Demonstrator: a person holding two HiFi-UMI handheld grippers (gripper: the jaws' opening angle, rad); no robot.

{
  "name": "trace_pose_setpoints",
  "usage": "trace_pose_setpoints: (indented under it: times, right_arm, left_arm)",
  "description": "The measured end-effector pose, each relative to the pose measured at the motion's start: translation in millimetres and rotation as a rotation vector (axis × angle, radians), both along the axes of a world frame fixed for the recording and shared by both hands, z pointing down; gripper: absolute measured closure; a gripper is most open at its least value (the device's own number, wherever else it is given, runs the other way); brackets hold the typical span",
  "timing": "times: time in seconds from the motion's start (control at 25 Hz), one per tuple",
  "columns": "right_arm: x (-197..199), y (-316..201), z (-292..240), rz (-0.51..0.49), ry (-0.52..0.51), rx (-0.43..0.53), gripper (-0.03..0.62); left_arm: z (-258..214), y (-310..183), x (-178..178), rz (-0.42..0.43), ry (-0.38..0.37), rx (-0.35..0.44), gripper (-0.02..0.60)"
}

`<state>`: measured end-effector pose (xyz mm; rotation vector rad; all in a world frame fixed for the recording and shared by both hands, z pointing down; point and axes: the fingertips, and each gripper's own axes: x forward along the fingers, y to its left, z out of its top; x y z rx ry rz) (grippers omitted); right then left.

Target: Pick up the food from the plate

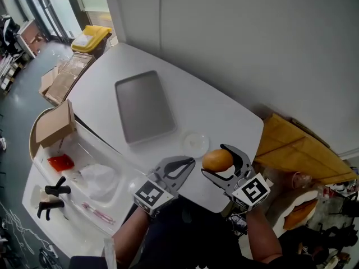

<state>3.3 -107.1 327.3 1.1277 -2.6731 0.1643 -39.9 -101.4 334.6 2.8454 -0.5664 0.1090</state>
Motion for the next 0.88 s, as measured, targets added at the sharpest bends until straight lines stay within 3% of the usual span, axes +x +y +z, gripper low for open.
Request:
trace_pose_setpoints:
  times: [0.24, 0.64, 0.88]
  right_arm:
    - [16, 40, -12, 0.014, -0.105, -0.028, 0.223]
    - [65, 111, -44, -0.046, -0.167, 0.022, 0.223]
    - [68, 149, -44, -0.126, -0.246, 0.019, 0.223]
  left_arm:
    - [-15, 22, 8, 0.006, -0.039, 0.046, 0.563]
    - [-39, 90, 38, -0.047, -0.107, 0.078, 0.563]
    - [-49, 133, 38, -0.078, -0.139, 0.086, 0.563]
